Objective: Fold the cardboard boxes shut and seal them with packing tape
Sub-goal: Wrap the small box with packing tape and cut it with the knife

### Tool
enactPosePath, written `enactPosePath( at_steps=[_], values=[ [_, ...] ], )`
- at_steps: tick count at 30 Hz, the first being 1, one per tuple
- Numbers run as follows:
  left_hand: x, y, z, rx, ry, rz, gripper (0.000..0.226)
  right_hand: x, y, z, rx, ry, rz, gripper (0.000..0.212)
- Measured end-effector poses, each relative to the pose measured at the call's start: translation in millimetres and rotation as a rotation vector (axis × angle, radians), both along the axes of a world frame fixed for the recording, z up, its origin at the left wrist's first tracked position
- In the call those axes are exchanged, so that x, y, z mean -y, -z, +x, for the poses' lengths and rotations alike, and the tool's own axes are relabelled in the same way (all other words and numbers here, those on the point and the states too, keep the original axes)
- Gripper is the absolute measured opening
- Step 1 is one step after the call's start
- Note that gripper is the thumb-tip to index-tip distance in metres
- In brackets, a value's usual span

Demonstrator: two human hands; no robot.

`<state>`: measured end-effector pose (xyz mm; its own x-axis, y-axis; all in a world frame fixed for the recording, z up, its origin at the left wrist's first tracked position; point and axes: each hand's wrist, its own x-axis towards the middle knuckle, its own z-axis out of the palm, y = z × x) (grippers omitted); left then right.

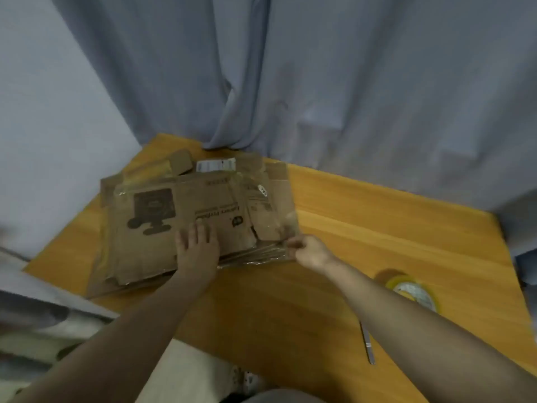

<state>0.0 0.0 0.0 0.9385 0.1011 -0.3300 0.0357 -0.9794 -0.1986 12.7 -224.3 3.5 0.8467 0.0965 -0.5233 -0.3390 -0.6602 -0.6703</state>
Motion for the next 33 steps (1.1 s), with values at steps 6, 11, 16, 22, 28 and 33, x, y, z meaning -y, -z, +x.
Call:
enactPosePath(
  at_steps=[6, 11, 16, 22, 28, 33],
  values=[
    [-15, -5, 3, -0.064, 0.103, -0.015, 0.061, -11, 0, 5, -0.023, 0.047, -0.019, 0.032],
    [-8, -43, 12, 0.069, 0.218, -0.011, 0.052, -8, -10, 2, -0.019, 0.192, 0.056, 0.036],
    [2, -118, 50, 0.323, 0.247, -0.025, 0.028, -11, -37, 0, -0.066, 0.484, 0.359, 0.084],
    [41, -196, 58, 0.589, 0.344, -0.211, 0.012, -10, -109, -3, -0.016, 0.528, 0.937, 0.118],
    [95, -224, 44, 0.722, 0.590, -0.619, 0.028, 30, -171, -13, 0.226, 0.500, 0.947, 0.039],
    [136, -224, 44, 0.511, 0.524, -0.950, 0.044, 90, -193, -33, 0.335, 0.535, 0.349, 0.015]
  ],
)
